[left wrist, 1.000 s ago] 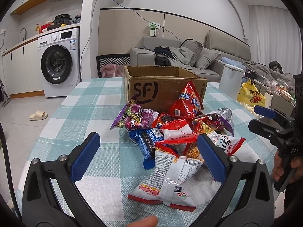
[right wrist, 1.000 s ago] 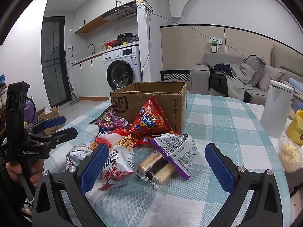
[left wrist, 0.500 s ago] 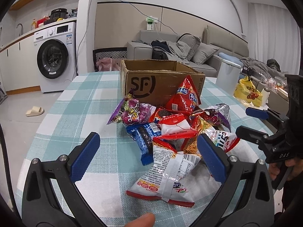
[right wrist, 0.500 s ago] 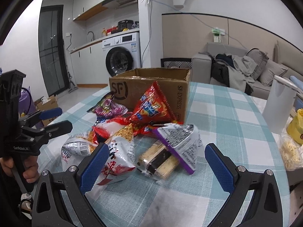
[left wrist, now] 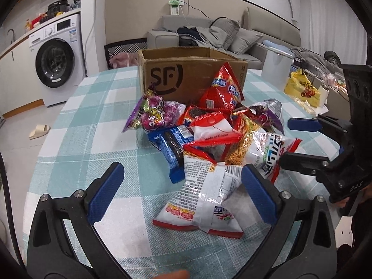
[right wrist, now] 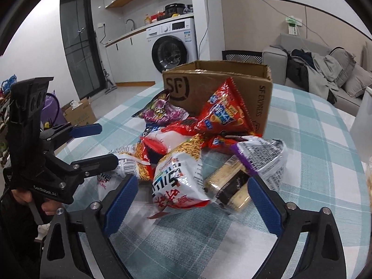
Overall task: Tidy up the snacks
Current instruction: 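Close the right tool on the white noodle-snack bag while the left tool grasps the white chip bag, then lift both held white bags and carry them over the cardboard box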
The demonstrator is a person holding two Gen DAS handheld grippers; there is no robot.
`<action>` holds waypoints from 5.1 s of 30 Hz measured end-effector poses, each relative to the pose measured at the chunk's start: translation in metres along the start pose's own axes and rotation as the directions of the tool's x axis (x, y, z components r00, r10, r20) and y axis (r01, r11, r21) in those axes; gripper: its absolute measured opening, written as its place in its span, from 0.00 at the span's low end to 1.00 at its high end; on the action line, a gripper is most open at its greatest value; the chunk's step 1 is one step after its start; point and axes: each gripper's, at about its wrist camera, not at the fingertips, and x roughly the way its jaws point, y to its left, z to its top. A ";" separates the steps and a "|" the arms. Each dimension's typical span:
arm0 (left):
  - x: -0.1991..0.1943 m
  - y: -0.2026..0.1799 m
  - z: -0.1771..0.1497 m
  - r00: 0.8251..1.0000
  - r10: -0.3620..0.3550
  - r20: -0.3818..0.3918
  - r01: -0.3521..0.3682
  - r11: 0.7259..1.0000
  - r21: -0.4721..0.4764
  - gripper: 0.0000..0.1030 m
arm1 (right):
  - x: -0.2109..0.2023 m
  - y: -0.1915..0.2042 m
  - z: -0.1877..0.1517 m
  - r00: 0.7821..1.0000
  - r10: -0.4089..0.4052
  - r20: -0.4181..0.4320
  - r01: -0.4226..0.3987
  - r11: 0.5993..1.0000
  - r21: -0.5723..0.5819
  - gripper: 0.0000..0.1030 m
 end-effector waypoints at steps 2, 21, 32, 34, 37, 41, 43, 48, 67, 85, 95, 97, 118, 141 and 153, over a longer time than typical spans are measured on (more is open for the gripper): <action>0.005 -0.002 -0.002 1.000 -0.006 -0.024 0.007 1.000 0.013 0.94 | 0.006 0.001 0.000 1.000 0.013 -0.023 -0.013 1.000 0.000 0.87; 0.035 -0.012 -0.013 0.979 -0.109 -0.171 0.114 0.993 0.019 0.51 | 0.039 0.000 0.003 0.991 0.071 -0.114 -0.068 0.997 0.031 0.64; 0.017 -0.003 -0.008 0.977 -0.183 -0.106 0.181 0.983 -0.025 0.44 | 0.036 0.006 -0.003 0.988 0.104 -0.114 -0.100 0.994 0.037 0.46; 0.010 -0.004 -0.005 0.977 -0.195 -0.086 0.194 0.981 -0.021 0.44 | 0.030 0.006 -0.005 0.989 0.105 -0.102 -0.101 0.994 0.036 0.44; -0.001 -0.008 -0.001 0.979 -0.196 -0.057 0.195 0.981 -0.012 0.44 | 0.018 0.005 -0.006 0.992 0.108 -0.072 -0.105 0.994 0.044 0.43; -0.015 -0.012 0.006 0.981 -0.194 -0.020 0.194 0.981 -0.010 0.44 | 0.001 0.002 -0.006 0.994 0.104 -0.042 -0.102 0.993 0.055 0.40; -0.021 -0.012 0.008 0.982 -0.191 -0.007 0.191 0.982 -0.014 0.44 | -0.007 0.002 -0.006 0.994 0.104 -0.017 -0.103 0.993 0.053 0.40; -0.032 -0.010 0.016 0.983 -0.181 0.026 0.182 0.983 -0.029 0.44 | -0.028 -0.004 -0.003 0.995 0.100 0.027 -0.101 0.993 0.059 0.39; -0.044 -0.004 0.063 0.990 -0.102 0.099 0.108 0.992 -0.057 0.44 | -0.067 -0.017 0.035 0.989 0.046 0.141 -0.059 0.994 0.088 0.39; -0.018 0.003 0.135 0.992 -0.025 0.122 0.034 0.997 -0.075 0.44 | -0.054 -0.040 0.105 0.984 0.011 0.176 -0.038 0.988 0.149 0.39; 0.012 0.012 0.159 0.994 -0.016 0.108 0.025 0.996 -0.081 0.44 | -0.031 -0.055 0.121 0.988 -0.011 0.156 -0.021 0.979 0.204 0.39; 0.020 0.015 0.165 0.995 -0.011 0.103 0.020 0.996 -0.083 0.44 | -0.026 -0.058 0.126 0.988 -0.011 0.157 -0.023 0.977 0.213 0.39; 0.099 0.038 0.197 0.998 0.016 0.053 -0.010 0.995 -0.103 0.44 | 0.028 -0.084 0.160 0.991 -0.009 0.136 -0.032 0.956 0.292 0.40; 0.166 0.042 0.220 0.998 0.067 0.001 -0.066 0.994 -0.089 0.44 | 0.083 -0.101 0.174 0.995 -0.066 0.081 0.034 0.938 0.344 0.40; 0.171 0.047 0.218 0.999 0.036 -0.028 -0.039 0.992 -0.124 0.62 | 0.074 -0.103 0.170 0.992 -0.094 0.087 0.061 0.944 0.325 0.45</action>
